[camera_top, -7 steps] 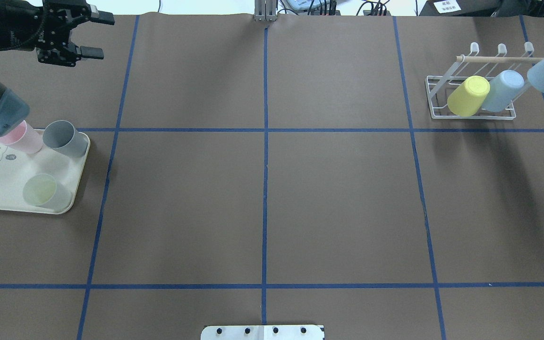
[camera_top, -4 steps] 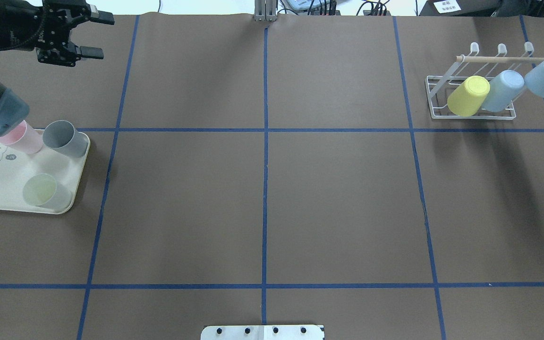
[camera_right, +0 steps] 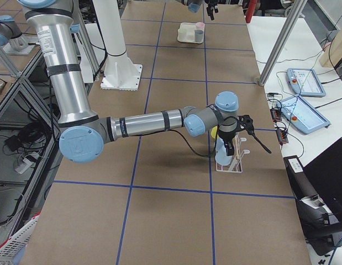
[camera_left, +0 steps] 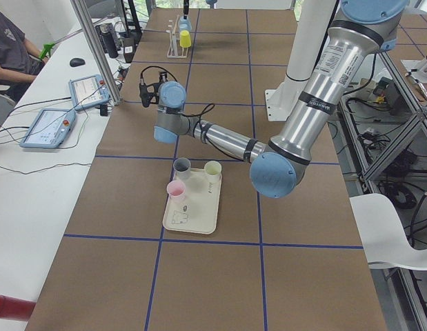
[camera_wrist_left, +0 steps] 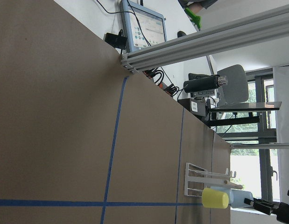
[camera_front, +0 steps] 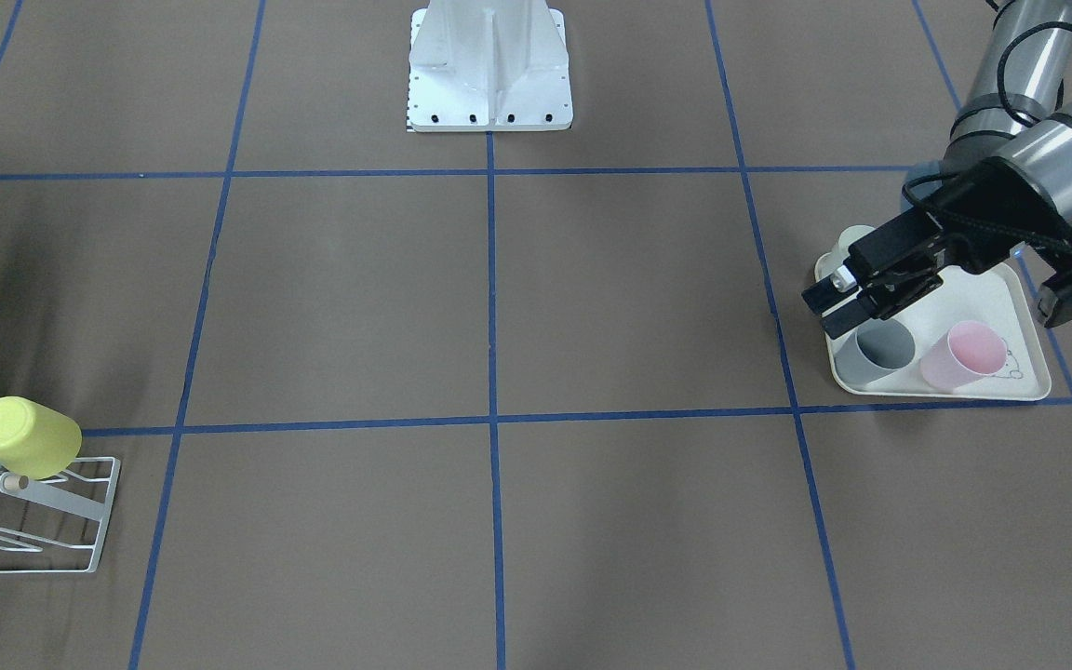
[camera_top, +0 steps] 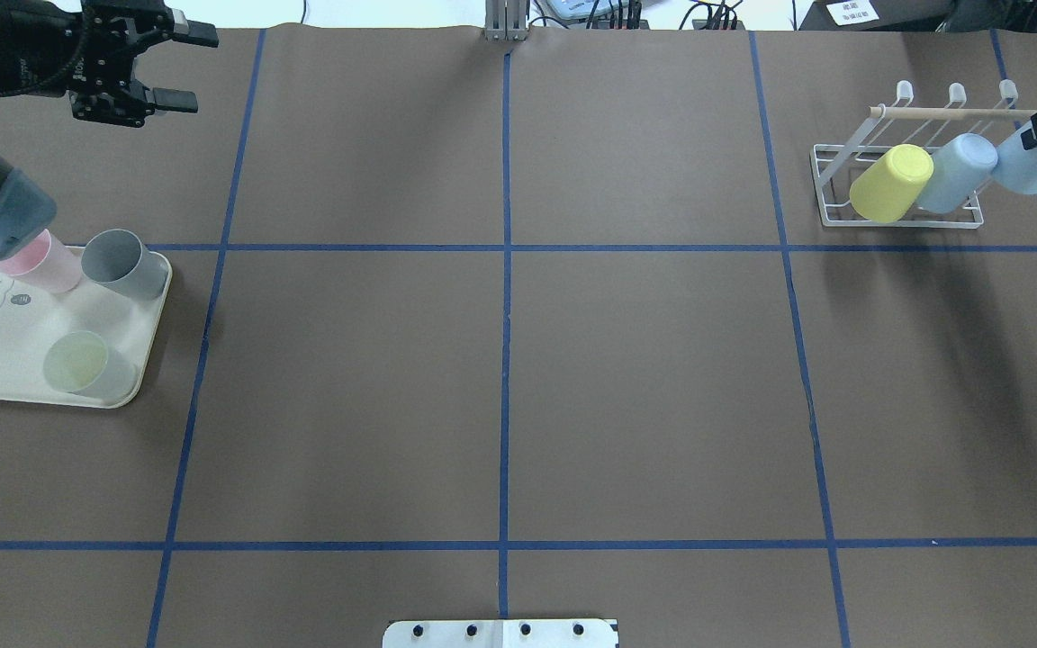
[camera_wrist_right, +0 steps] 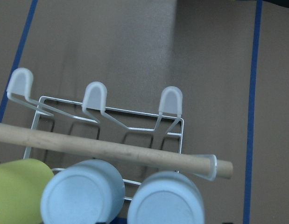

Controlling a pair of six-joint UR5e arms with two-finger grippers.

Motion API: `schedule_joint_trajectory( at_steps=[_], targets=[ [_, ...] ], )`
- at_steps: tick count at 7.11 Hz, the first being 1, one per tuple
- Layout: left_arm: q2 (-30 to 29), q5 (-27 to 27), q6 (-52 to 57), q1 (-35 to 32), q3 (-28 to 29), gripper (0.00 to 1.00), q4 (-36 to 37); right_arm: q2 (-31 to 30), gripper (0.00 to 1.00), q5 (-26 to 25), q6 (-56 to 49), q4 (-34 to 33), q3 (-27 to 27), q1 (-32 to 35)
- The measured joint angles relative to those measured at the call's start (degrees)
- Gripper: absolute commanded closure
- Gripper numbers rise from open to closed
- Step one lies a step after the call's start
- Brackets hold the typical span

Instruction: Transfer IKEA cup to right arm and place on rack

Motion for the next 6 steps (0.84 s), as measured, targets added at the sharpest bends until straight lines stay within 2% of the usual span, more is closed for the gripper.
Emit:
schedule_joint_trajectory(
  at_steps=[3, 6],
  targets=[
    [2.5, -2.93, 12.64, -2.73, 0.9, 0.0, 3.44, 1.69, 0.01, 0.3, 0.81, -0.46, 0.0, -0.16],
    [8.03, -5.91, 38.15, -8.92, 3.72, 0.01, 11.94, 2.23, 0.01, 1.58, 8.27, -0.07, 1.99, -1.47]
  ],
)
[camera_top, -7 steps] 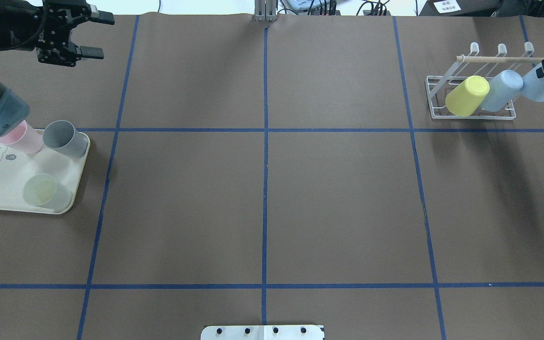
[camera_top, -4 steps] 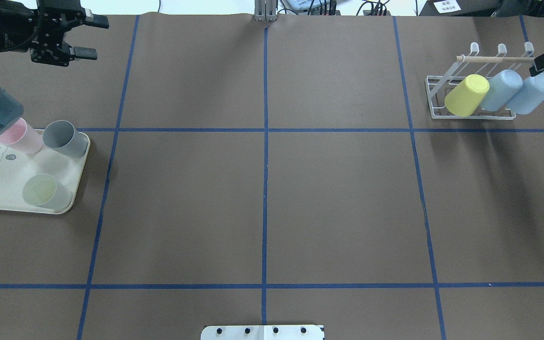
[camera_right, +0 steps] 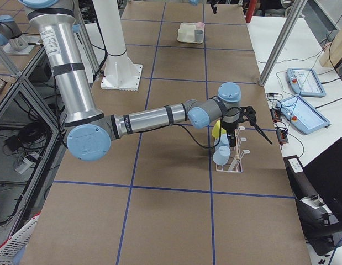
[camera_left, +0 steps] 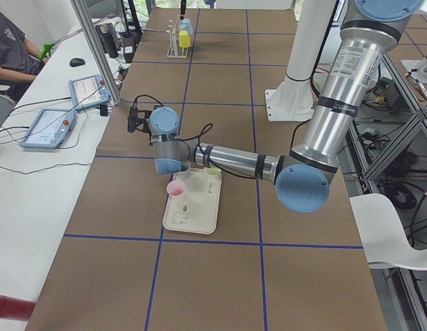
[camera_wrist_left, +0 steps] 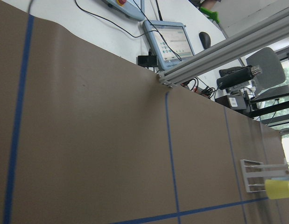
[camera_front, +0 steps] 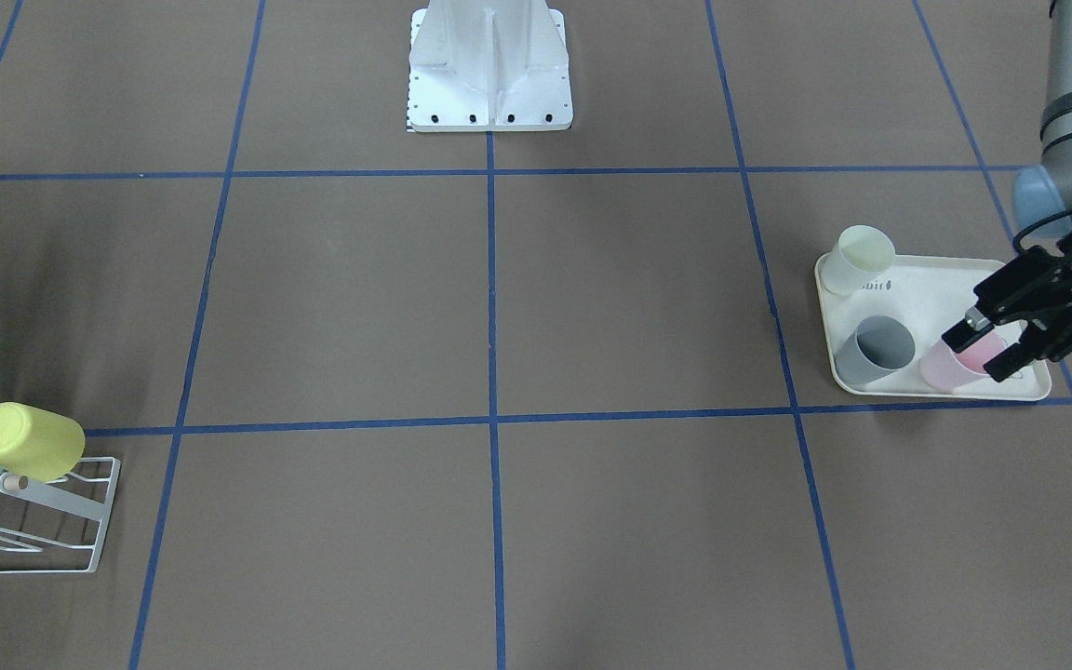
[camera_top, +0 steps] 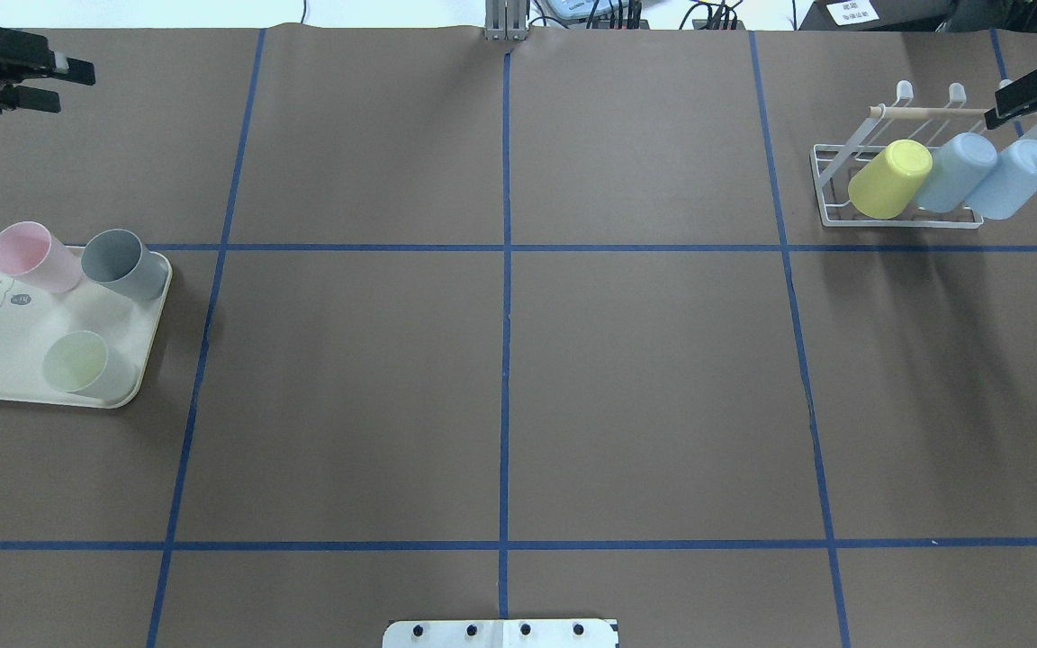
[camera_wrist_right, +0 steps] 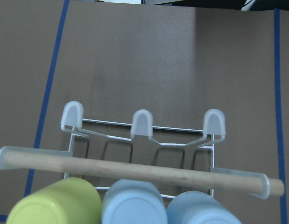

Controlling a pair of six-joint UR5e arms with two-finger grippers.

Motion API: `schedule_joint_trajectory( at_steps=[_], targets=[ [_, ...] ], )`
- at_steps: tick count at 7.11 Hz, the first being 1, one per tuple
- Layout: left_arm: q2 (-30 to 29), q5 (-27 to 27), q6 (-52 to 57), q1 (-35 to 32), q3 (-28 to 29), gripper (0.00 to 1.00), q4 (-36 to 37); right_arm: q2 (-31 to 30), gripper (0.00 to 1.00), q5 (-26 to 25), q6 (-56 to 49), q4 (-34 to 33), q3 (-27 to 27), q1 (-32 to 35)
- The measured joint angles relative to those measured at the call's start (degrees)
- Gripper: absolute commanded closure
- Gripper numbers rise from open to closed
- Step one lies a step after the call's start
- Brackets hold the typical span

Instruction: Transfer IKEA cup to right arm and place on rack

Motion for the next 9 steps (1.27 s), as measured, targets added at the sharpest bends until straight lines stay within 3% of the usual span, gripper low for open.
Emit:
schedule_joint_trajectory(
  at_steps=[2, 6, 9],
  targets=[
    [1.41, 1.02, 16.07, -1.92, 0.66, 0.05, 9.7, -0.22, 0.01, 3.51, 4.3, 0.11, 2.24, -0.85],
    [4.19, 9.52, 41.39, -1.75, 0.31, 0.13, 30.92, -0.71, 0.01, 5.94, 7.74, 0.17, 4.63, -2.51],
    [6.5, 10.05, 46.56, 0.23, -0.22, 0.25, 41.2, -0.85, 0.01, 6.05, 8.02, 0.15, 4.8, -3.14]
  ],
)
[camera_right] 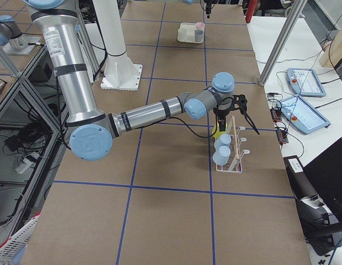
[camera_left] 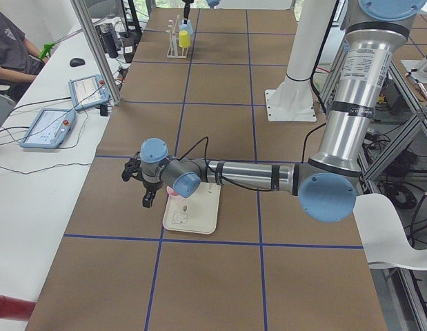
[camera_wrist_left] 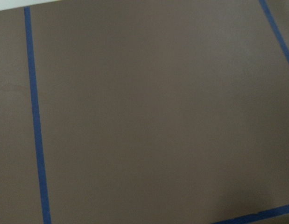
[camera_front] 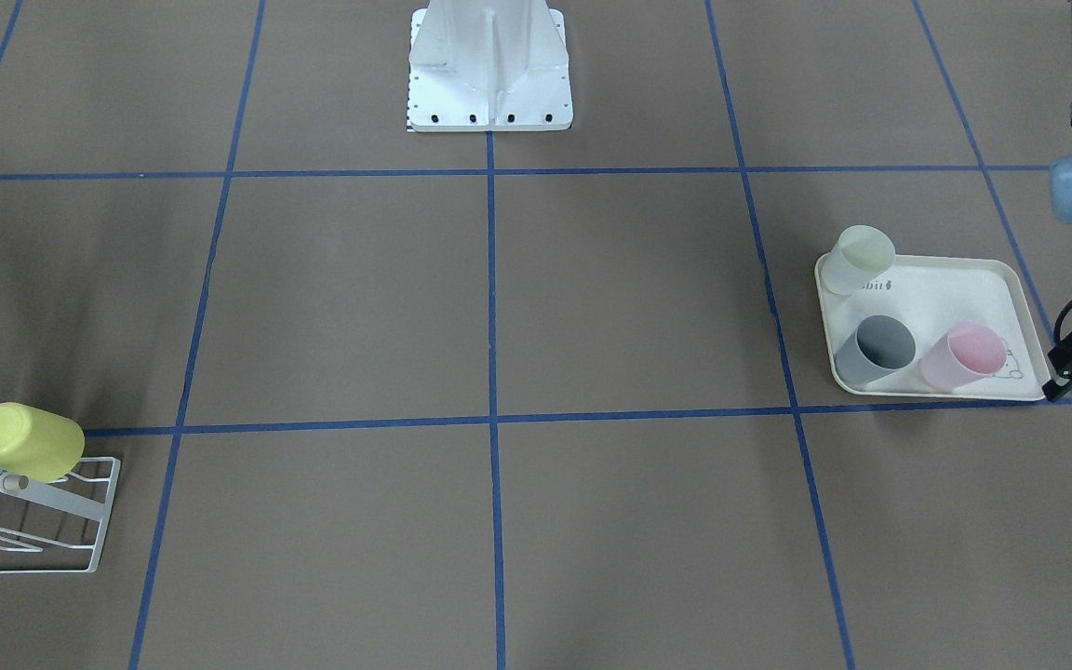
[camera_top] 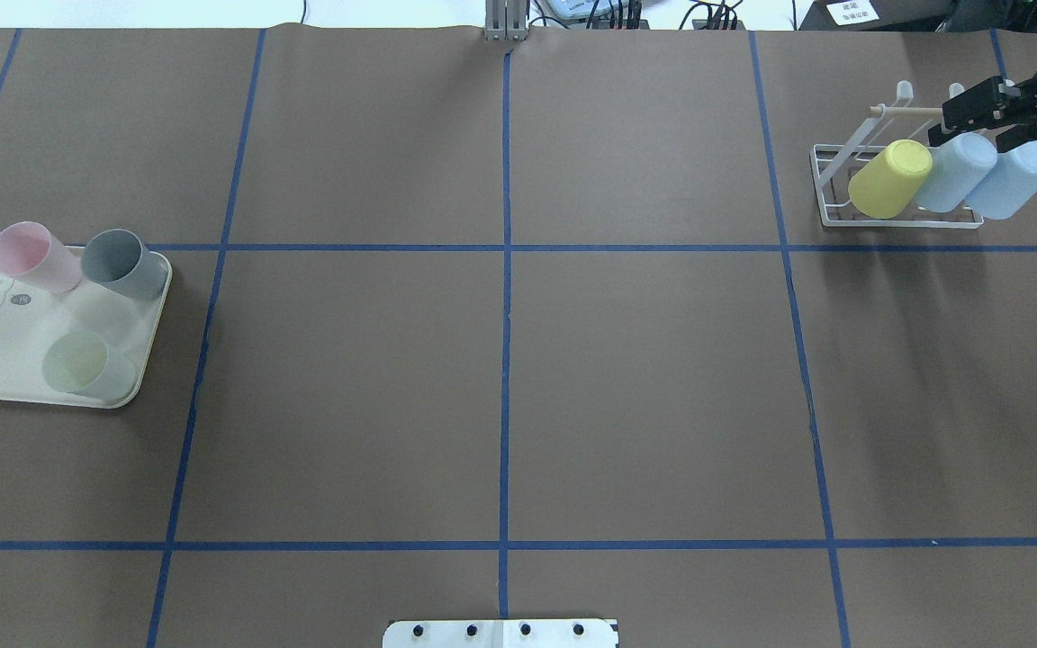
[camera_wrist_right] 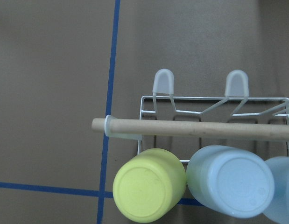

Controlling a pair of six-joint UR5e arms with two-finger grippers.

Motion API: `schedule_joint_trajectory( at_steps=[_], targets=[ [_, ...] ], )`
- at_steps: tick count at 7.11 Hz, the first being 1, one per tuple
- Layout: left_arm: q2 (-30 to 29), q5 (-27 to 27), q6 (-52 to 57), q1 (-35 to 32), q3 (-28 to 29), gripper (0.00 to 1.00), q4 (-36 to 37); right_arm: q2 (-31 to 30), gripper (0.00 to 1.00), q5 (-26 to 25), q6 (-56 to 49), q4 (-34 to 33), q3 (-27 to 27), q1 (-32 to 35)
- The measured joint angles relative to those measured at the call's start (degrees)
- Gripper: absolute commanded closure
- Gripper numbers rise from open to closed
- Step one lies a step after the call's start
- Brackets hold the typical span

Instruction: Transfer IKEA cup to right arm and place on rack

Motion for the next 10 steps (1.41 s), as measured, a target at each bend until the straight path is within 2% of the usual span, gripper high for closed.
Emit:
schedule_joint_trajectory(
  at_steps=[2, 4, 5, 6, 7, 8, 10],
  targets=[
    [0.73, -1.55, -0.36, 2.37, -0.15, 0.25, 1.18, -0.34, 0.01, 0.09, 0.01, 0.0, 0.25, -0.07],
    [1.12, -3.49, -0.46, 3.03, -0.26, 0.34, 1.3, -0.56, 0.01, 0.15, 0.03, 0.0, 0.64, -0.12],
    [1.35, -3.92, -0.47, 3.17, -0.28, 0.44, 1.3, -0.62, 0.01, 0.16, 0.03, 0.0, 0.67, -0.14],
    [1.78, -4.14, -0.47, 3.55, -0.26, 0.66, 1.32, -0.64, 0.01, 0.17, 0.03, -0.02, 0.69, -0.14],
    [2.11, -4.47, -0.48, 4.15, -0.19, 0.96, 1.35, -0.66, 0.01, 0.17, 0.03, -0.06, 0.71, -0.14],
    [2.31, -5.14, -0.47, 4.63, -0.22, 1.0, 1.37, -0.65, 0.01, 0.17, 0.03, -0.08, 0.71, -0.17],
    [2.36, -8.99, -0.46, 4.63, -1.02, 1.0, 1.4, -0.44, 0.01, 0.15, 0.05, -0.09, 0.91, -0.21]
  ],
)
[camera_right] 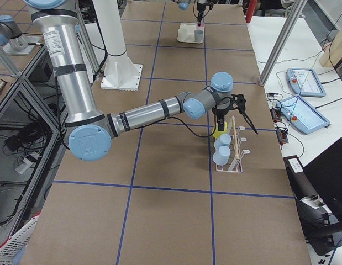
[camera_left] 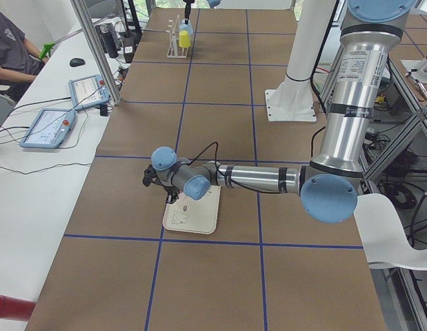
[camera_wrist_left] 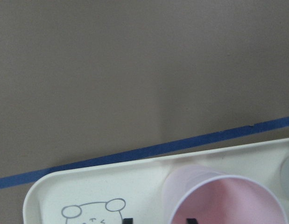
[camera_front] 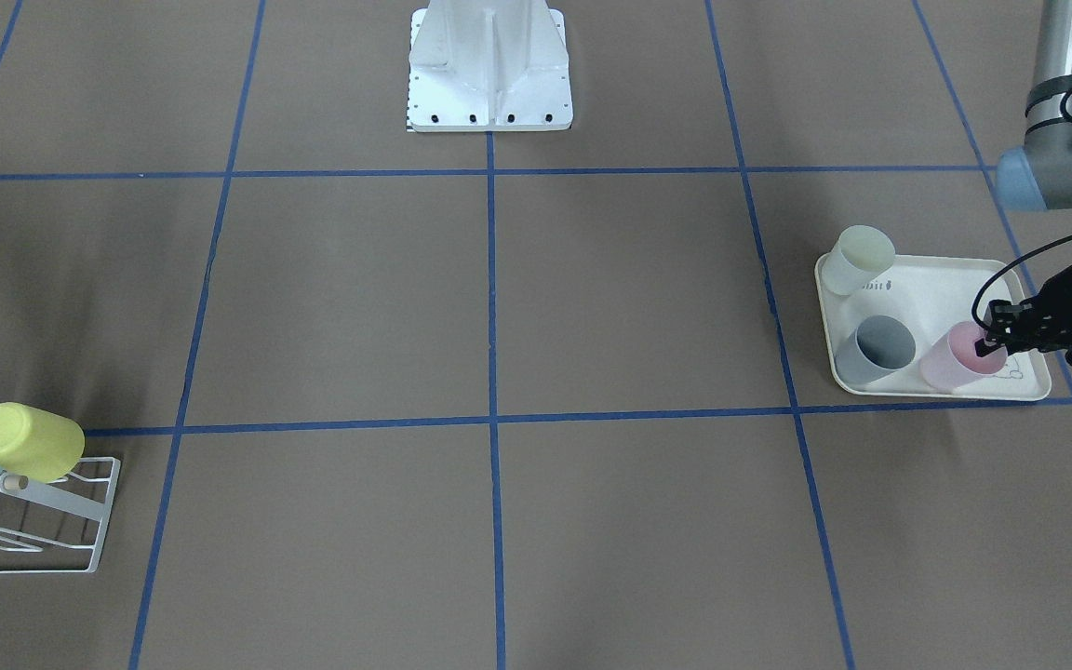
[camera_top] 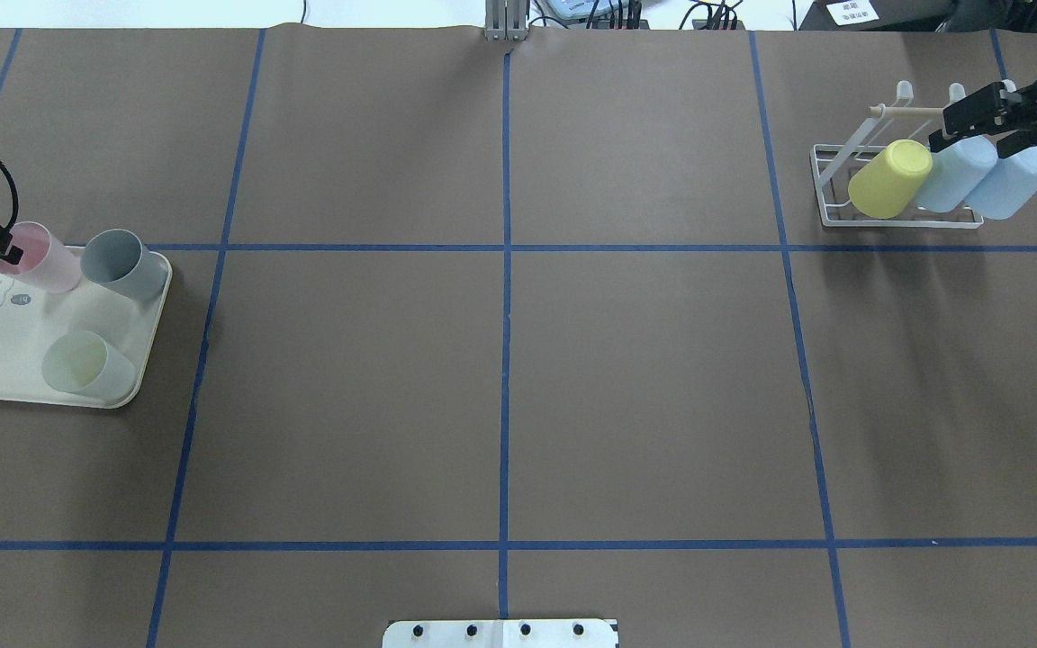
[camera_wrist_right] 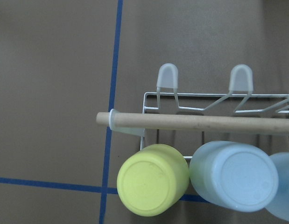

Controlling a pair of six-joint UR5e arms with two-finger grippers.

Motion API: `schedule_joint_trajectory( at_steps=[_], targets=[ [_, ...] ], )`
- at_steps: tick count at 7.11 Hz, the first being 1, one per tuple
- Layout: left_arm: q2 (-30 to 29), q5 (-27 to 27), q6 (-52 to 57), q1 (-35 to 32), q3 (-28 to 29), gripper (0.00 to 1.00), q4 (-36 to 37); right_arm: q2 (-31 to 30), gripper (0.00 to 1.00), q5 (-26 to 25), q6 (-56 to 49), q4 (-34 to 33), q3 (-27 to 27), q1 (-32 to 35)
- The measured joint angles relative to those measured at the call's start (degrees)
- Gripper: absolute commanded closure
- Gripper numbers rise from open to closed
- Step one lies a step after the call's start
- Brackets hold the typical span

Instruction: Transfer IKEA cup to right arm and place on rack

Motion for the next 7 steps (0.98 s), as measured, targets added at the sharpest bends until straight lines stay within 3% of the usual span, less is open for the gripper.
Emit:
schedule_joint_trajectory(
  at_steps=[2, 4, 5, 7],
  targets=[
    [-0.1, -3.73, 0.06, -4.39, -1.95, 1.0, 0.68, 0.03, 0.01, -0.02, 0.67, 0.02, 0.82, -0.01],
    [-1.86, -5.52, -0.51, -8.16, -7.79, 1.0, 8.58, 0.11, 0.01, -0.12, 5.37, 0.08, 3.67, -0.1],
    [-4.02, -5.76, -4.0, -8.66, -11.74, 1.0, 13.28, 0.29, 0.01, -0.14, 8.24, 0.1, 5.11, -0.28],
    [-7.8, -6.17, -17.51, -5.61, -16.9, 1.0, 15.69, 1.19, 0.01, -0.22, 14.77, 2.27, 6.76, -1.49]
  ],
)
